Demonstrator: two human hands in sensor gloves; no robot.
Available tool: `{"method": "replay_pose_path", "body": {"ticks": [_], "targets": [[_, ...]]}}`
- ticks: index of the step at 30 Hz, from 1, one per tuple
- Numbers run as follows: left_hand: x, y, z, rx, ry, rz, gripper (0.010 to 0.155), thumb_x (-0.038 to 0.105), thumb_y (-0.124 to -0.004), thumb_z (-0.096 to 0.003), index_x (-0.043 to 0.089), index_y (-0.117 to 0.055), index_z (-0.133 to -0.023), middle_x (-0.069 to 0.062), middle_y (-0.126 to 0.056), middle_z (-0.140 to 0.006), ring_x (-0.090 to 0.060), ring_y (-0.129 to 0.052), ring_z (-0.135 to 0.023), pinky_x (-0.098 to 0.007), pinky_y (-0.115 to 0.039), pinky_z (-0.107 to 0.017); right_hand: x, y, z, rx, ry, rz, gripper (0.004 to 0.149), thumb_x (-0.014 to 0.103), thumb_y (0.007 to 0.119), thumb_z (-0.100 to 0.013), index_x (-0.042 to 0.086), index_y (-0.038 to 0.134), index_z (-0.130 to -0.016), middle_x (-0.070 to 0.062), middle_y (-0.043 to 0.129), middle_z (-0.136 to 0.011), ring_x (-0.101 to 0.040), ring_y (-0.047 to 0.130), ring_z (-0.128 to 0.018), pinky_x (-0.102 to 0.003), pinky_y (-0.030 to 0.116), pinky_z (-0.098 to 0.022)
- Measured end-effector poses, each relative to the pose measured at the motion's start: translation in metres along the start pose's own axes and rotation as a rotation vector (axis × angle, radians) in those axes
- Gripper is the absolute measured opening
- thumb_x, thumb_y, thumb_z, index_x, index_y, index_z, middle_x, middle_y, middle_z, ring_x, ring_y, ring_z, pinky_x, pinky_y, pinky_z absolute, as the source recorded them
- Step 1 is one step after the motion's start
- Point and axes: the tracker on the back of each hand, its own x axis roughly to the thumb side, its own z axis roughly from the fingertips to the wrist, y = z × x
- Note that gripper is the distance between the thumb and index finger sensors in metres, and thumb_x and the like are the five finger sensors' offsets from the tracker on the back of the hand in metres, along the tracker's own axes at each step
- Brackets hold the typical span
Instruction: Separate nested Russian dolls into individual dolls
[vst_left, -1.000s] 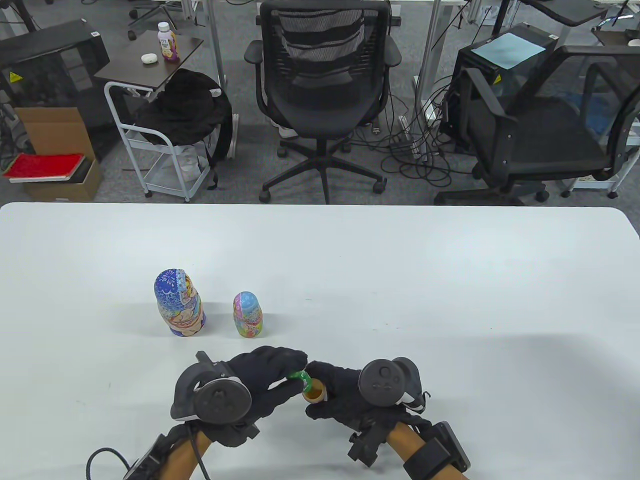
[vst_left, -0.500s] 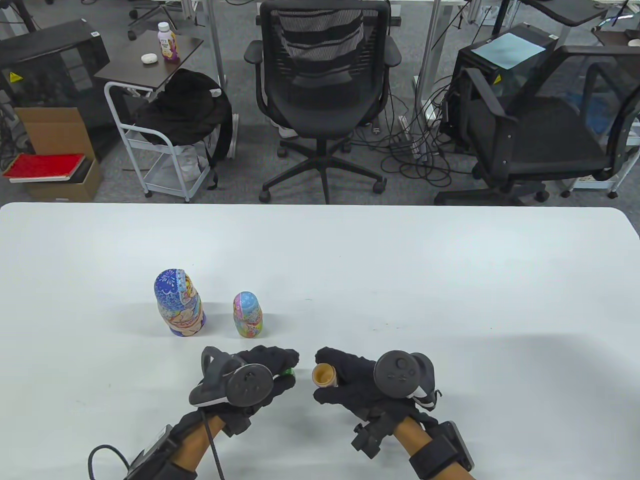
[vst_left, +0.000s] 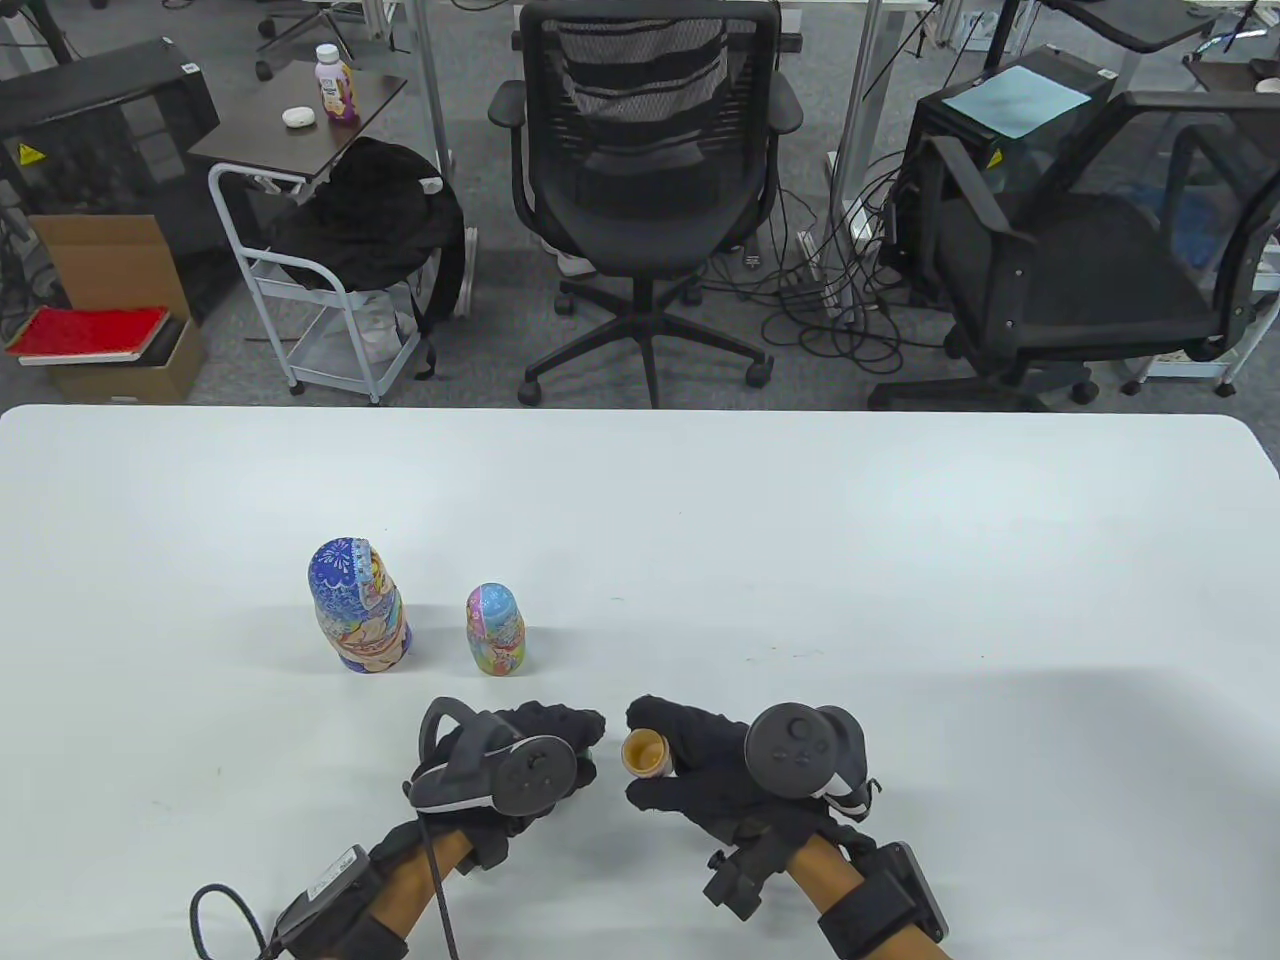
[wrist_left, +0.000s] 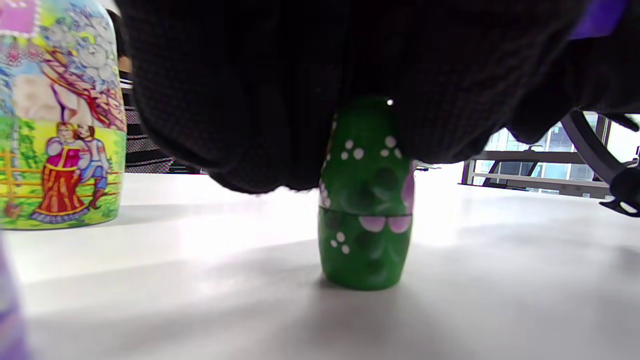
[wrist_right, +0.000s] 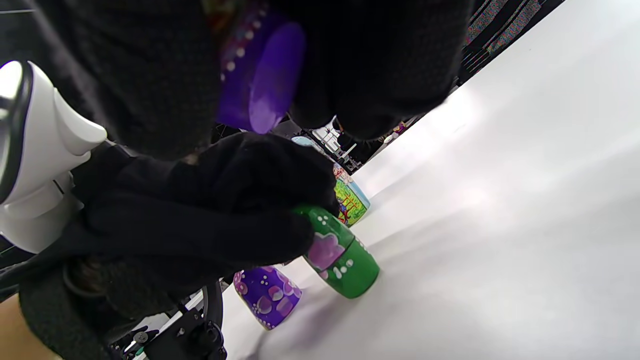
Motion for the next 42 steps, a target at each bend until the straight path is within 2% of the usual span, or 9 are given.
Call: {"method": "replay_pose_path", "body": {"ticks": [3,7,9,12,14,19,26,36,42], "targets": [[-0.002,0.008,0.003,-0.015,0.022,-0.009,0.062,0.052,-0.085,-0.0484,0.022,-0.07,-0.101,-0.008,-0.092,-0.091,-0.03,-0.1,-0.073,-0.039,-0.09,-0.054,0.0,0.002,0.0,0.009,-0.005,0.01,0.077,0.041,0.096,-0.036,0.011,0.067,-0.101,-0.02,0.09,-0.087,-0.04,0.093,-0.072,-0.039,0.085,-0.05],[-0.012,0.036,0.018,0.07,0.086,-0.019,0.065,0.055,-0.085,-0.0477,0.022,-0.07,-0.102,-0.01,-0.089,-0.094,-0.034,-0.097,-0.076,-0.042,-0.088,-0.055,0.002,0.002,0.0,0.004,-0.008,-0.001,0.078,0.04,0.096,-0.036,0.009,0.067,-0.101,-0.021,0.09,-0.086,-0.04,0.093,-0.072,-0.039,0.085,-0.05],[-0.021,0.042,0.028,0.012,0.152,-0.064,0.068,0.057,-0.084,-0.0475,0.023,-0.068,-0.104,-0.01,-0.087,-0.097,-0.036,-0.095,-0.079,-0.044,-0.086,-0.058,0.003,0.002,0.0,0.005,-0.01,-0.01,0.077,0.041,0.096,-0.036,0.01,0.067,-0.101,-0.021,0.09,-0.086,-0.04,0.093,-0.072,-0.039,0.085,-0.051],[-0.038,0.033,0.043,-0.167,0.273,-0.121,0.075,0.061,-0.083,-0.0461,0.024,-0.062,-0.108,-0.012,-0.081,-0.102,-0.039,-0.09,-0.084,-0.047,-0.082,-0.062,0.004,0.005,0.0,0.016,-0.014,-0.005,0.077,0.041,0.096,-0.036,0.01,0.066,-0.1,-0.02,0.09,-0.086,-0.04,0.092,-0.071,-0.039,0.084,-0.051],[-0.048,0.023,0.047,-0.233,0.31,-0.134,0.076,0.061,-0.083,-0.0456,0.023,-0.062,-0.108,-0.013,-0.081,-0.102,-0.04,-0.09,-0.084,-0.047,-0.082,-0.061,0.004,0.006,0.0,0.02,-0.015,-0.002,0.077,0.041,0.096,-0.036,0.011,0.066,-0.101,-0.02,0.089,-0.086,-0.04,0.092,-0.072,-0.039,0.083,-0.051],[-0.063,0.007,0.046,-0.291,0.346,-0.128,0.071,0.057,-0.084,-0.0466,0.023,-0.064,-0.106,-0.011,-0.085,-0.098,-0.036,-0.093,-0.081,-0.045,-0.084,-0.06,0.004,0.007,0.0,0.027,-0.019,0.0,0.077,0.041,0.096,-0.037,0.011,0.065,-0.101,-0.02,0.089,-0.086,-0.04,0.092,-0.071,-0.039,0.083,-0.05],[-0.062,0.003,0.042,-0.225,0.328,-0.062,0.066,0.052,-0.085,-0.0477,0.018,-0.069,-0.101,-0.008,-0.091,-0.091,-0.032,-0.097,-0.077,-0.043,-0.086,-0.058,0.004,0.006,0.001,0.018,-0.022,-0.005,0.077,0.041,0.096,-0.036,0.01,0.066,-0.101,-0.02,0.089,-0.086,-0.039,0.092,-0.071,-0.039,0.084,-0.051],[-0.025,0.055,0.043,0.051,0.2,0.046,0.064,0.053,-0.085,-0.0489,0.015,-0.073,-0.1,-0.01,-0.094,-0.087,-0.033,-0.099,-0.072,-0.043,-0.087,-0.055,0.011,0.01,0.002,-0.035,-0.032,0.099,0.08,0.043,0.096,-0.035,0.008,0.064,-0.1,-0.019,0.09,-0.084,-0.037,0.094,-0.069,-0.037,0.086,-0.049],[-0.002,0.067,0.039,0.105,0.104,0.167,0.064,0.054,-0.085,-0.0493,0.014,-0.075,-0.099,-0.01,-0.096,-0.085,-0.033,-0.1,-0.07,-0.043,-0.087,-0.054,0.016,0.017,0.001,-0.027,-0.02,0.144,0.08,0.043,0.097,-0.035,0.008,0.066,-0.099,-0.019,0.091,-0.082,-0.037,0.095,-0.067,-0.036,0.087,-0.047]]}}
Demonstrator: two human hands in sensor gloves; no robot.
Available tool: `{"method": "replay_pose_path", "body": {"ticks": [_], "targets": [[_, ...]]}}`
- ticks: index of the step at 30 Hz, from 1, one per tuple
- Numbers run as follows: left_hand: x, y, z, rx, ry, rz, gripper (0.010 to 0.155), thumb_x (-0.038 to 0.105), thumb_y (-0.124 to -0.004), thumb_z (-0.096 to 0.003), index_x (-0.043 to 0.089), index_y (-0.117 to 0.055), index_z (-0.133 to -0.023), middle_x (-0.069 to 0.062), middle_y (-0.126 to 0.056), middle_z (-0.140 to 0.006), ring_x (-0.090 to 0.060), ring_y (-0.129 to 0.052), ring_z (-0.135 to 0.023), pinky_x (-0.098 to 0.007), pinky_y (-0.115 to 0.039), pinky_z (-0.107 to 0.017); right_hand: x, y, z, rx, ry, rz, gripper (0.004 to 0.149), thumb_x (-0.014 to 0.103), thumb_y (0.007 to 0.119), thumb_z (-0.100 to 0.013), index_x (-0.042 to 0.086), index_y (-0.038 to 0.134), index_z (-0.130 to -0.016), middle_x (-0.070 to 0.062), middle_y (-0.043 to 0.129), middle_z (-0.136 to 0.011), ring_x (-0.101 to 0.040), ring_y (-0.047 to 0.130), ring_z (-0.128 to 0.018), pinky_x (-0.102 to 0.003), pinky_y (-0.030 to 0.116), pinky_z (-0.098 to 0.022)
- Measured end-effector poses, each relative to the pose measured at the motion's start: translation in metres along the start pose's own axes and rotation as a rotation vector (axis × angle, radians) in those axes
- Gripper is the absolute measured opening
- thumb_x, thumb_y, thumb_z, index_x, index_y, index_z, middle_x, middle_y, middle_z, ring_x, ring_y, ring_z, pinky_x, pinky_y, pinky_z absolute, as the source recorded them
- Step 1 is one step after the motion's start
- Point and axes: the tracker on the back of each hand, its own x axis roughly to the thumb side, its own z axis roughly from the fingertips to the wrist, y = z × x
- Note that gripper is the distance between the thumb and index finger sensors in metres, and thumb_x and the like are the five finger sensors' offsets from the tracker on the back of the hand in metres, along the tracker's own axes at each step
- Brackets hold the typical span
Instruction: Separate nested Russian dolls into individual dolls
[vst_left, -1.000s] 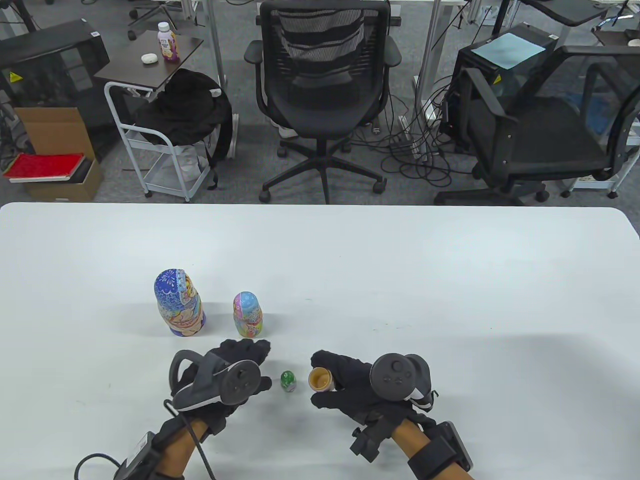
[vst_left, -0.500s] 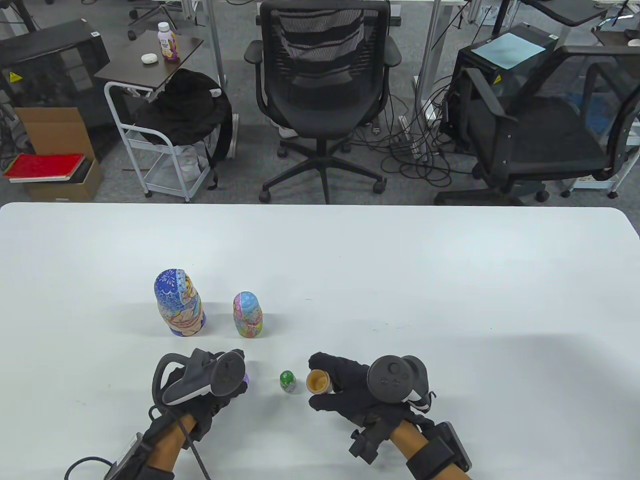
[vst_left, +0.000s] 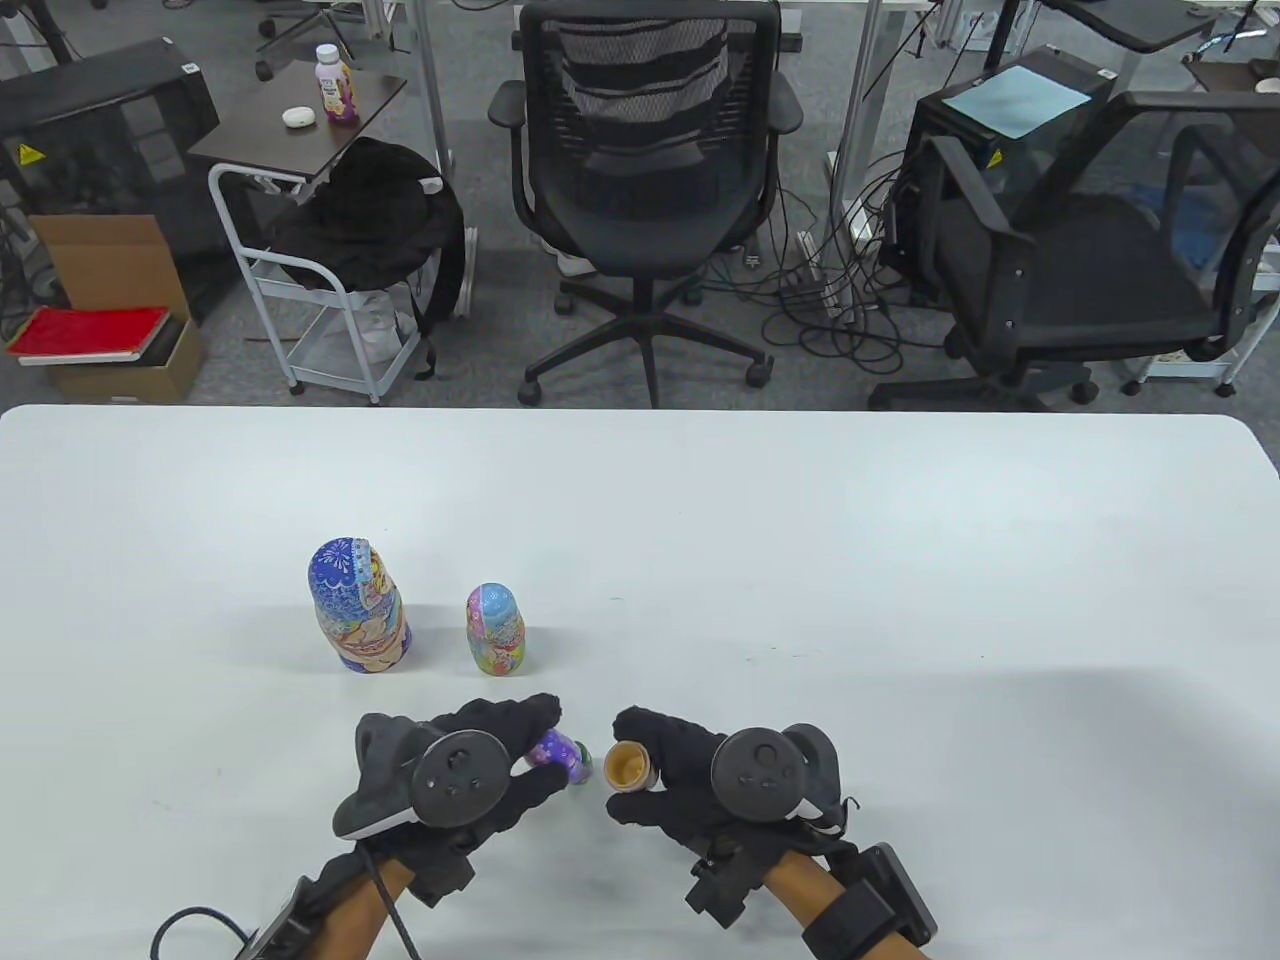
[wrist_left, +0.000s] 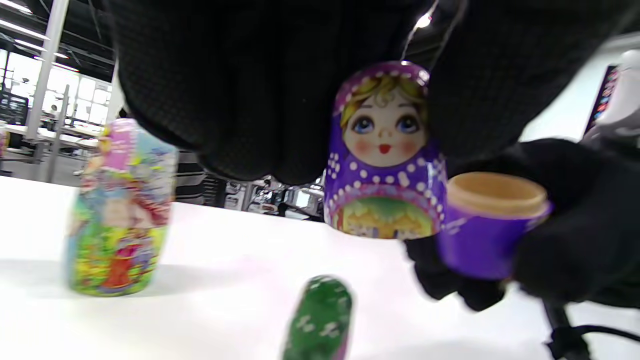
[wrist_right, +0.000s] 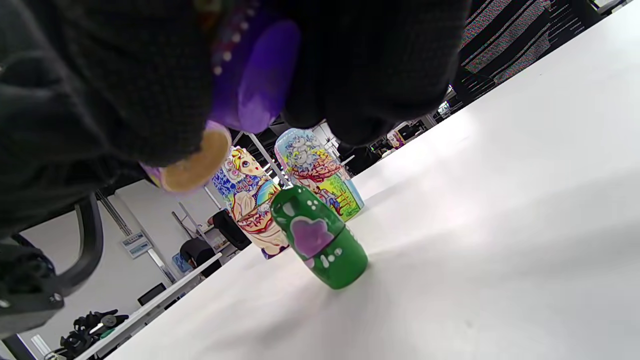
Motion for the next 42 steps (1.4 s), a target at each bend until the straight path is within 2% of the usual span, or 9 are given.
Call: {"method": "replay_pose_path", "body": {"ticks": [5,14,26,30,37,40,42], "targets": [[0.014,0.003,0.0,0.061,-0.054,0.01,0.064,0.055,-0.084,-0.0495,0.014,-0.075,-0.099,-0.009,-0.096,-0.085,-0.032,-0.1,-0.07,-0.042,-0.088,-0.053,0.009,0.006,0.0,0.011,-0.012,0.05,0.079,0.044,0.097,-0.034,0.007,0.067,-0.097,-0.019,0.093,-0.08,-0.036,0.097,-0.065,-0.036,0.089,-0.045],[0.023,-0.001,0.0,0.08,-0.081,0.034,0.064,0.055,-0.084,-0.0496,0.015,-0.075,-0.099,-0.009,-0.096,-0.085,-0.032,-0.1,-0.07,-0.042,-0.088,-0.053,0.012,0.009,0.001,0.007,-0.026,0.052,0.082,0.045,0.098,-0.033,0.004,0.067,-0.098,-0.019,0.096,-0.079,-0.034,0.101,-0.063,-0.033,0.092,-0.044],[0.026,-0.006,-0.001,0.031,-0.12,0.039,0.063,0.053,-0.084,-0.0499,0.015,-0.074,-0.1,-0.01,-0.095,-0.086,-0.032,-0.1,-0.071,-0.042,-0.088,-0.054,0.011,0.01,0.001,0.015,-0.019,0.052,0.091,0.046,0.099,-0.031,0.0,0.062,-0.1,-0.017,0.098,-0.076,-0.033,0.104,-0.059,-0.032,0.094,-0.041],[0.028,-0.009,0.0,-0.005,-0.134,0.019,0.063,0.05,-0.082,-0.05,0.014,-0.073,-0.101,-0.011,-0.094,-0.087,-0.033,-0.099,-0.072,-0.043,-0.087,-0.055,0.009,0.011,0.001,0.046,-0.002,0.001,0.091,0.046,0.099,-0.031,-0.001,0.062,-0.099,-0.018,0.099,-0.074,-0.033,0.104,-0.058,-0.032,0.095,-0.04],[0.031,-0.008,0.0,-0.001,-0.162,0.025,0.063,0.048,-0.081,-0.0498,0.013,-0.072,-0.102,-0.012,-0.094,-0.089,-0.034,-0.099,-0.073,-0.043,-0.088,-0.056,0.007,0.008,0.001,0.051,0.021,-0.074,0.091,0.045,0.101,-0.03,-0.002,0.064,-0.098,-0.017,0.1,-0.073,-0.034,0.105,-0.057,-0.032,0.096,-0.039],[0.03,-0.005,-0.001,0.024,-0.16,0.029,0.063,0.049,-0.081,-0.0499,0.013,-0.073,-0.101,-0.012,-0.095,-0.088,-0.034,-0.1,-0.072,-0.043,-0.088,-0.055,0.007,0.007,-0.001,0.075,0.034,-0.119,0.09,0.044,0.1,-0.031,0.0,0.062,-0.1,-0.017,0.098,-0.075,-0.034,0.103,-0.06,-0.033,0.094,-0.041],[0.026,0.002,-0.004,0.016,-0.149,0.035,0.063,0.049,-0.082,-0.0499,0.013,-0.074,-0.101,-0.012,-0.095,-0.087,-0.034,-0.1,-0.072,-0.043,-0.088,-0.055,0.008,0.002,-0.004,0.114,0.043,-0.129,0.091,0.043,0.098,-0.034,0.0,0.057,-0.103,-0.02,0.094,-0.082,-0.038,0.099,-0.068,-0.038,0.091,-0.048]]}}
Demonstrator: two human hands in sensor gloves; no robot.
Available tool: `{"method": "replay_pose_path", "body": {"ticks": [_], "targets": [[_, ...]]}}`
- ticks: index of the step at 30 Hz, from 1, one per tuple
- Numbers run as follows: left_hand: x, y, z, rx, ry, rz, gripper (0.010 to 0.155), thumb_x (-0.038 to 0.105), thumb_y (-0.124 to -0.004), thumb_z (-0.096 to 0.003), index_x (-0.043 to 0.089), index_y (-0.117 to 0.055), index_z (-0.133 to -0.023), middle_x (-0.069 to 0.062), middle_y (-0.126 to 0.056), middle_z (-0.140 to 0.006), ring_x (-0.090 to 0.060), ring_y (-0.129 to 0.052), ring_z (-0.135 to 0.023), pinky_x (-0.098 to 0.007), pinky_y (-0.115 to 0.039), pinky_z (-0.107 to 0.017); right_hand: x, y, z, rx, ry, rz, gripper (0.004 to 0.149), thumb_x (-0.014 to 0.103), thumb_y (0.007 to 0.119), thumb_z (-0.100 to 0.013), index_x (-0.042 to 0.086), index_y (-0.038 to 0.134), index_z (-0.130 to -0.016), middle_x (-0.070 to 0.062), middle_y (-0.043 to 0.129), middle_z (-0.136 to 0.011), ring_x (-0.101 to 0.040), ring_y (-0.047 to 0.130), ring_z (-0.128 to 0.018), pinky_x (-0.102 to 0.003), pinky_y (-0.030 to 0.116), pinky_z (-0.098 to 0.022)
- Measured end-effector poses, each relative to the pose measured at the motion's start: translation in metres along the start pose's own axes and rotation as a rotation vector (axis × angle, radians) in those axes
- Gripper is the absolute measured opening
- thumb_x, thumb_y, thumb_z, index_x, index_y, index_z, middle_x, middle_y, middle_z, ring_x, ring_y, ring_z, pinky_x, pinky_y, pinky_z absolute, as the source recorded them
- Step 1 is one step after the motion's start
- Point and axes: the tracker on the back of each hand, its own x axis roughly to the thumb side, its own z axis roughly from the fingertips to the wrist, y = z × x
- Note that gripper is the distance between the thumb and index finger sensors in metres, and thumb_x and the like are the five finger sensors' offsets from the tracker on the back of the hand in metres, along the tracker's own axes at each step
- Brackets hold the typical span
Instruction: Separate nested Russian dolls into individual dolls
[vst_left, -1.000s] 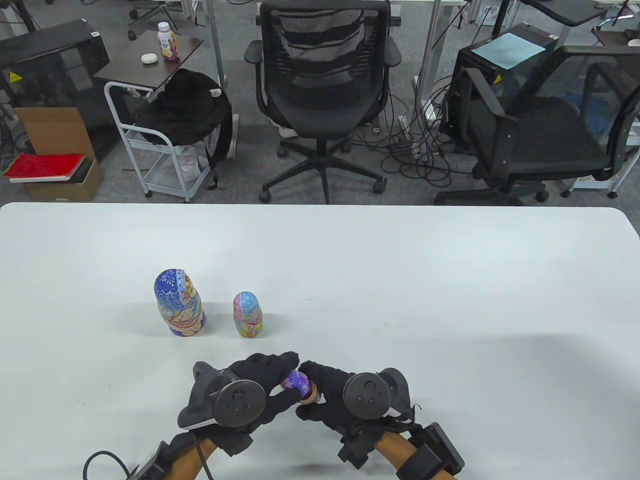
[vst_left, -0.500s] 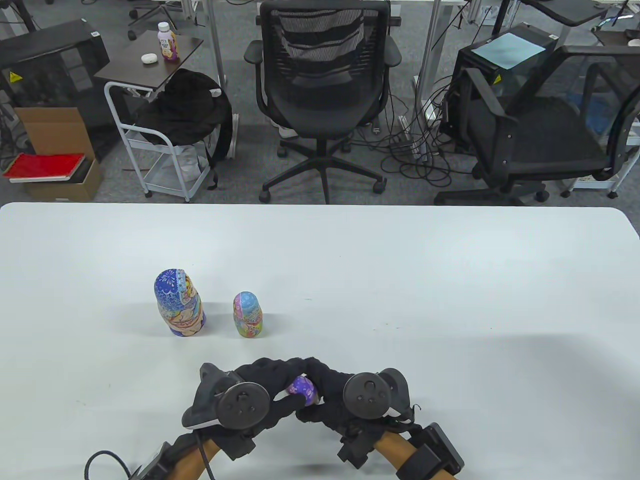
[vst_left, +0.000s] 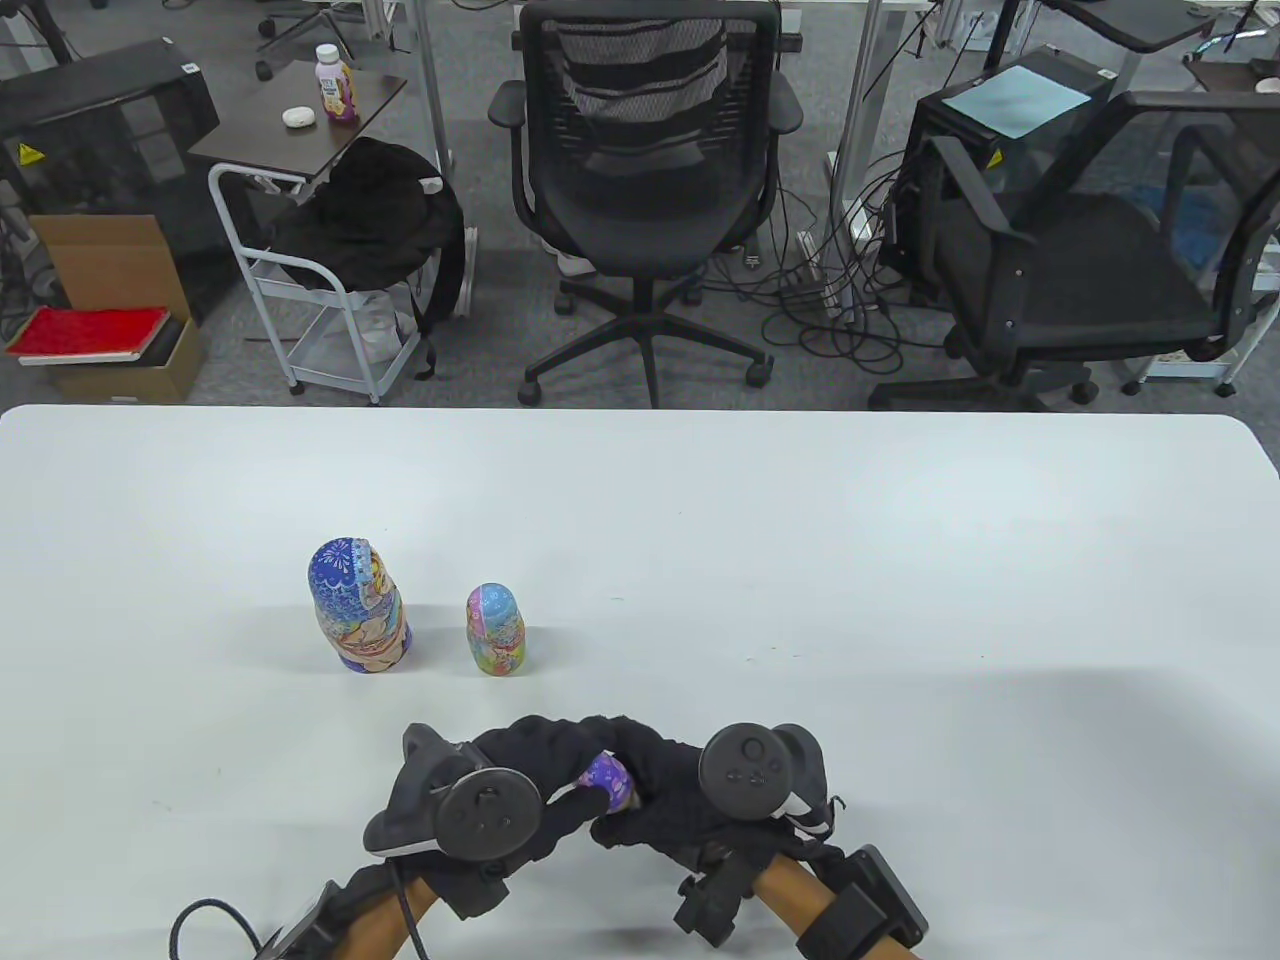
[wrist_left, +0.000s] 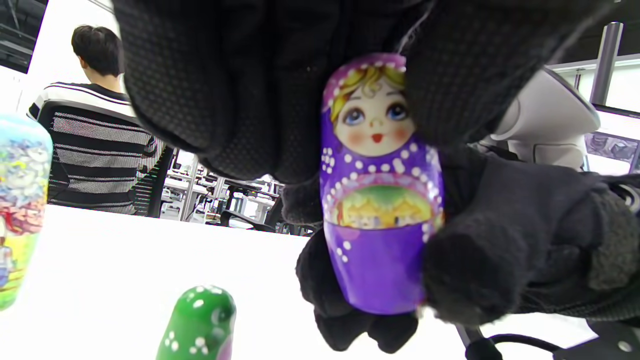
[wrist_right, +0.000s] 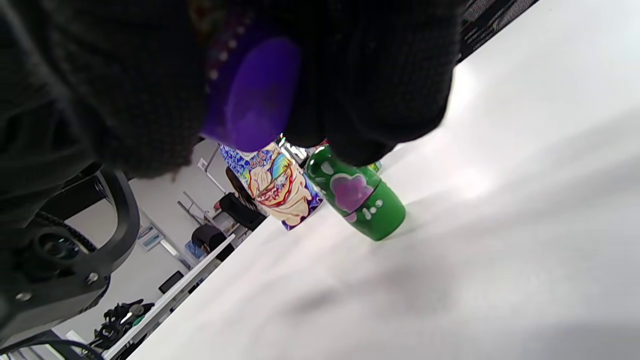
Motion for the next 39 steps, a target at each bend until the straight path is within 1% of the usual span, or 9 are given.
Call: {"method": "replay_pose_path", "body": {"ticks": [5,8,10,12,16,22,28,33,39], "targets": [[-0.012,0.028,-0.018,0.035,0.047,-0.04,0.063,0.049,-0.082,-0.0507,0.013,-0.074,-0.101,-0.012,-0.095,-0.087,-0.034,-0.1,-0.072,-0.043,-0.088,-0.055,-0.013,-0.029,0.006,-0.066,0.024,0.016,0.087,0.045,0.096,-0.036,0.006,0.059,-0.105,-0.024,0.088,-0.09,-0.045,0.091,-0.075,-0.044,0.085,-0.053],[-0.017,0.038,-0.043,-0.005,0.085,-0.101,0.063,0.048,-0.083,-0.0511,0.014,-0.072,-0.103,-0.012,-0.093,-0.09,-0.035,-0.099,-0.074,-0.043,-0.087,-0.056,-0.024,-0.045,0.008,-0.129,0.064,-0.026,0.079,0.045,0.095,-0.038,0.011,0.064,-0.103,-0.024,0.086,-0.091,-0.046,0.089,-0.077,-0.045,0.084,-0.055],[-0.019,0.038,-0.058,-0.054,0.11,-0.152,0.063,0.048,-0.083,-0.0513,0.015,-0.072,-0.103,-0.013,-0.093,-0.091,-0.035,-0.098,-0.074,-0.043,-0.087,-0.056,-0.028,-0.051,0.009,-0.145,0.081,-0.066,0.079,0.044,0.095,-0.038,0.012,0.064,-0.103,-0.025,0.086,-0.092,-0.047,0.088,-0.078,-0.047,0.082,-0.055],[-0.023,0.034,-0.074,-0.11,0.132,-0.218,0.063,0.048,-0.083,-0.0513,0.016,-0.071,-0.104,-0.013,-0.092,-0.091,-0.034,-0.098,-0.075,-0.043,-0.087,-0.056,-0.032,-0.055,0.01,-0.159,0.093,-0.065,0.077,0.044,0.094,-0.039,0.012,0.065,-0.102,-0.025,0.086,-0.092,-0.047,0.088,-0.078,-0.047,0.082,-0.055],[-0.035,0.011,-0.102,-0.235,0.137,-0.318,0.063,0.049,-0.082,-0.0507,0.019,-0.069,-0.105,-0.01,-0.091,-0.093,-0.033,-0.098,-0.076,-0.041,-0.088,-0.056,-0.039,-0.062,0.011,-0.175,0.116,-0.055,0.074,0.043,0.094,-0.04,0.011,0.067,-0.102,-0.025,0.087,-0.091,-0.047,0.089,-0.078,-0.047,0.082,-0.055],[-0.06,-0.028,-0.127,-0.299,0.224,-0.374,0.064,0.052,-0.081,-0.0505,0.019,-0.069,-0.104,-0.008,-0.092,-0.091,-0.03,-0.1,-0.074,-0.039,-0.089,-0.055,-0.045,-0.072,0.013,-0.194,0.133,-0.013,0.071,0.042,0.092,-0.042,0.012,0.068,-0.102,-0.024,0.088,-0.091,-0.046,0.089,-0.077,-0.047,0.083,-0.054],[-0.066,-0.049,-0.134,-0.324,0.263,-0.366,0.064,0.052,-0.08,-0.051,0.019,-0.069,-0.104,-0.008,-0.092,-0.091,-0.03,-0.099,-0.075,-0.039,-0.089,-0.055,-0.055,-0.077,0.014,-0.2,0.16,-0.04,0.07,0.042,0.092,-0.043,0.012,0.069,-0.101,-0.024,0.088,-0.091,-0.046,0.089,-0.077,-0.047,0.083,-0.055],[-0.07,-0.06,-0.135,-0.364,0.275,-0.428,0.063,0.051,-0.08,-0.0514,0.018,-0.069,-0.104,-0.008,-0.092,-0.091,-0.03,-0.1,-0.075,-0.039,-0.089,-0.055,-0.056,-0.075,0.013,-0.183,0.152,-0.106,0.068,0.039,0.091,-0.044,0.012,0.069,-0.101,-0.024,0.088,-0.09,-0.046,0.09,-0.076,-0.046,0.083,-0.054],[-0.07,-0.065,-0.134,-0.366,0.273,-0.451,0.064,0.052,-0.078,-0.0522,0.016,-0.068,-0.104,-0.009,-0.092,-0.091,-0.032,-0.1,-0.073,-0.039,-0.089,-0.054,-0.057,-0.074,0.012,-0.174,0.149,-0.088,0.068,0.04,0.091,-0.044,0.012,0.069,-0.101,-0.024,0.089,-0.09,-0.045,0.09,-0.077,-0.046,0.083,-0.054]]}}
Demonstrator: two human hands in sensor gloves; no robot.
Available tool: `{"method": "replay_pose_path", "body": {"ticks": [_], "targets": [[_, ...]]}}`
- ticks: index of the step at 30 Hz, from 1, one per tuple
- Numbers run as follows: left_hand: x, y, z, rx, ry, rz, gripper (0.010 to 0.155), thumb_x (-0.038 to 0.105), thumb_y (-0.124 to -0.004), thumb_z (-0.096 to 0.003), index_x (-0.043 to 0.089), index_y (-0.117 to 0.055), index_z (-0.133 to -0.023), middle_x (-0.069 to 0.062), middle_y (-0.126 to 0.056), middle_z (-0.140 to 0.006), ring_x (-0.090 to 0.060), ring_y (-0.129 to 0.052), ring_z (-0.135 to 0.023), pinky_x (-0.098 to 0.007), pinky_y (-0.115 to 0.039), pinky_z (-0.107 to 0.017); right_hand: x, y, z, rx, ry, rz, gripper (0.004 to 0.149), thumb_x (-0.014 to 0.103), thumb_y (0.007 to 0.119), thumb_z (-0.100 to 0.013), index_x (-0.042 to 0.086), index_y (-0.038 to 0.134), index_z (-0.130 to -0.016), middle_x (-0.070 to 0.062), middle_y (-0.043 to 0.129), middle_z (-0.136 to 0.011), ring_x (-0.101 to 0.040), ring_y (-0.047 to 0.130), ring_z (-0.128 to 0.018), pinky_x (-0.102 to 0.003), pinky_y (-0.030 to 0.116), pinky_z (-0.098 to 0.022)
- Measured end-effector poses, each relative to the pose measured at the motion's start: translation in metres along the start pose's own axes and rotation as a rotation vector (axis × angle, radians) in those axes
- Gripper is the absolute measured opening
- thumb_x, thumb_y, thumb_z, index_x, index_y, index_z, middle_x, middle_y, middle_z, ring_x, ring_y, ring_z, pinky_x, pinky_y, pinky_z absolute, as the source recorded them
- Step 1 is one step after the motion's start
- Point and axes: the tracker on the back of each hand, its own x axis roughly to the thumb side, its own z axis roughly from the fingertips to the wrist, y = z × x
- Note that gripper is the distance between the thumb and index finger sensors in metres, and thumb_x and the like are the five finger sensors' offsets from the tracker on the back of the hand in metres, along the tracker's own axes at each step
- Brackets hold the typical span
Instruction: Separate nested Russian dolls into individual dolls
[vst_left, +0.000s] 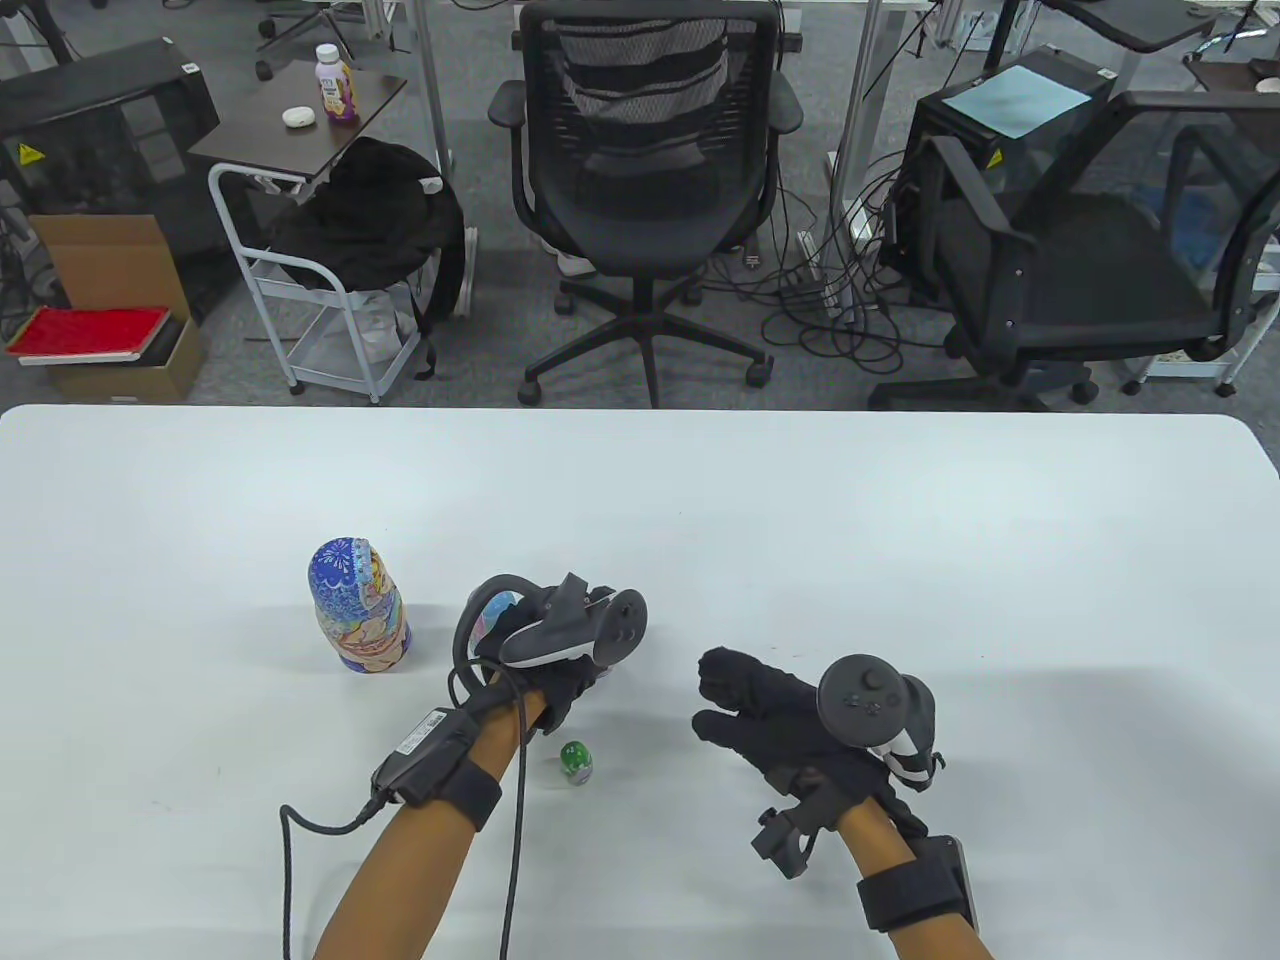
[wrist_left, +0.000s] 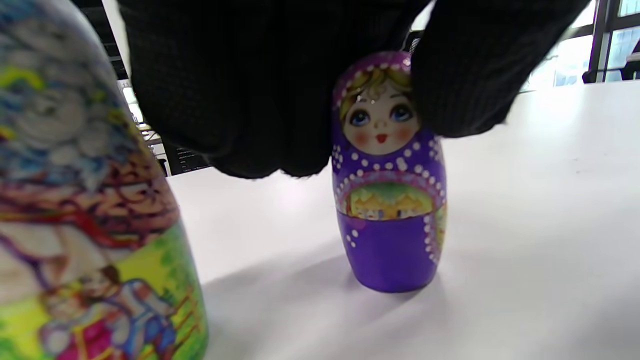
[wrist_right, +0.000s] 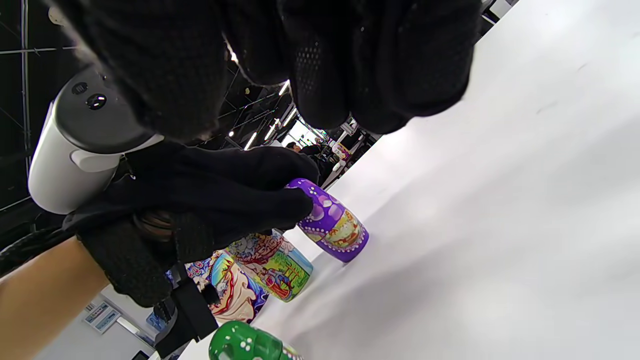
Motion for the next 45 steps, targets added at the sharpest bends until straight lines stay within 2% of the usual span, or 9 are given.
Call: {"method": "replay_pose_path", "body": {"ticks": [3,9,11,15,19,23,28,37,45], "targets": [[0.003,0.004,0.003,0.008,-0.011,-0.063,0.071,0.055,-0.079,-0.0508,0.015,-0.063,-0.107,-0.01,-0.088,-0.095,-0.033,-0.097,-0.077,-0.04,-0.088,-0.056,-0.002,0.001,0.0,0.008,0.001,-0.01,0.067,0.04,0.091,-0.044,0.012,0.069,-0.101,-0.024,0.088,-0.09,-0.046,0.09,-0.077,-0.046,0.083,-0.054],[0.004,0.033,0.049,0.235,-0.092,-0.003,0.073,0.063,-0.078,-0.0479,0.016,-0.069,-0.104,-0.012,-0.089,-0.094,-0.035,-0.097,-0.075,-0.04,-0.088,-0.053,-0.002,0.001,0.0,0.024,0.009,0.005,0.068,0.04,0.091,-0.044,0.011,0.069,-0.101,-0.024,0.088,-0.09,-0.046,0.09,-0.077,-0.047,0.083,-0.054],[0.006,0.031,0.072,0.244,-0.133,0.032,0.07,0.065,-0.077,-0.047,0.02,-0.074,-0.1,-0.009,-0.095,-0.087,-0.031,-0.102,-0.068,-0.036,-0.091,-0.048,-0.003,0.003,0.0,0.037,0.013,0.003,0.068,0.04,0.091,-0.044,0.012,0.069,-0.101,-0.024,0.088,-0.09,-0.046,0.09,-0.076,-0.046,0.083,-0.054],[0.012,0.004,0.104,0.212,-0.193,0.128,0.072,0.07,-0.077,-0.0425,0.022,-0.079,-0.096,-0.005,-0.101,-0.078,-0.027,-0.107,-0.057,-0.032,-0.093,-0.041,-0.002,0.006,-0.001,0.063,0.016,-0.026,0.067,0.04,0.091,-0.044,0.011,0.069,-0.101,-0.025,0.088,-0.09,-0.046,0.09,-0.076,-0.047,0.083,-0.054],[0.017,-0.018,0.107,0.159,-0.222,0.061,0.071,0.068,-0.081,-0.0401,0.023,-0.08,-0.095,-0.003,-0.102,-0.076,-0.024,-0.108,-0.054,-0.03,-0.094,-0.039,-0.002,0.007,0.0,0.071,0.01,-0.01,0.067,0.04,0.09,-0.044,0.011,0.069,-0.101,-0.025,0.088,-0.09,-0.046,0.089,-0.076,-0.047,0.083,-0.054],[0.018,-0.03,0.105,0.235,-0.238,0.064,0.057,0.055,-0.086,-0.0443,0.022,-0.082,-0.09,-0.001,-0.103,-0.072,-0.02,-0.109,-0.052,-0.027,-0.095,-0.037,0.004,0.009,0.003,0.094,-0.013,0.012,0.067,0.04,0.09,-0.044,0.011,0.069,-0.101,-0.025,0.088,-0.09,-0.047,0.089,-0.076,-0.047,0.083,-0.054],[0.012,-0.026,0.108,0.219,-0.241,0.166,0.055,0.052,-0.087,-0.0446,0.021,-0.083,-0.09,-0.003,-0.103,-0.072,-0.022,-0.108,-0.054,-0.029,-0.095,-0.039,0.014,0.019,0.012,0.165,-0.069,0.071,0.068,0.04,0.09,-0.043,0.011,0.069,-0.1,-0.025,0.088,-0.09,-0.047,0.089,-0.076,-0.047,0.083,-0.054],[0.01,-0.001,0.126,0.375,-0.362,0.408,0.054,0.053,-0.088,-0.0448,0.021,-0.084,-0.089,-0.003,-0.104,-0.071,-0.021,-0.109,-0.052,-0.028,-0.095,-0.038,0.013,0.055,0.013,0.244,-0.102,0.044,0.072,0.041,0.091,-0.042,0.012,0.065,-0.103,-0.025,0.085,-0.093,-0.047,0.086,-0.08,-0.048,0.081,-0.056],[0.02,0.003,0.138,0.445,-0.411,0.397,0.055,0.053,-0.09,-0.0442,0.021,-0.083,-0.089,-0.004,-0.103,-0.072,-0.022,-0.108,-0.054,-0.028,-0.095,-0.04,0.025,0.078,0.016,0.236,-0.14,0.012,0.073,0.04,0.091,-0.041,0.01,0.063,-0.102,-0.022,0.087,-0.09,-0.043,0.09,-0.077,-0.045,0.083,-0.054]]}}
